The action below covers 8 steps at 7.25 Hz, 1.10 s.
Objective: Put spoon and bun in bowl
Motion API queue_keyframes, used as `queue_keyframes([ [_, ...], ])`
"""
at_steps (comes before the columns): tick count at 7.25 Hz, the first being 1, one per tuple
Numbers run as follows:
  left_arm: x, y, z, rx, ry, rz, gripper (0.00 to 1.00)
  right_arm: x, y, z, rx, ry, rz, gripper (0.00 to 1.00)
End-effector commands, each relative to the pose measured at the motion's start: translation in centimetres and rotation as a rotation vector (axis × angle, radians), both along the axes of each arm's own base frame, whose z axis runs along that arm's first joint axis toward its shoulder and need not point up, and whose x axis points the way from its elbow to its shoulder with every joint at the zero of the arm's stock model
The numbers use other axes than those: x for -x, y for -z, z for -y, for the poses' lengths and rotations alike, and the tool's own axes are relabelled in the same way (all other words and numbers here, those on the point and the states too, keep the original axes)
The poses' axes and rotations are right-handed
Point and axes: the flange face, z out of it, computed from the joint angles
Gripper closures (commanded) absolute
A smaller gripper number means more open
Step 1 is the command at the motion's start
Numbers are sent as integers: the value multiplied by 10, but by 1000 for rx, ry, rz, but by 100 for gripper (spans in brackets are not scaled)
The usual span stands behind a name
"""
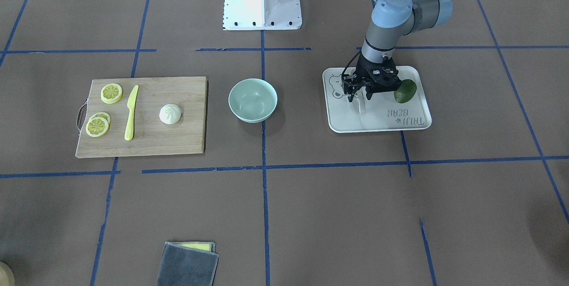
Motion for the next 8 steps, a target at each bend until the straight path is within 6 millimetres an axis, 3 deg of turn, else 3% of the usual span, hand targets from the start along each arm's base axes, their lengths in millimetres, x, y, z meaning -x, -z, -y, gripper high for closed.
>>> queue_keyframes([
  [1,0,-1,-1,2,-1,3,58,0,0,0,0,1,0,0],
  [3,1,1,-1,2,-1,2,96,0,2,-1,-4,1,2,0],
  [5,15,16,3,-5,14,-15,100,11,11,-4,3,5,7,0],
  [6,30,46,1,-4,23,-12,100,27,18,-7,21,11,12,0],
  [8,47,127,27,-31,79,-89,100,76,27,-12,39,-5,21,0],
])
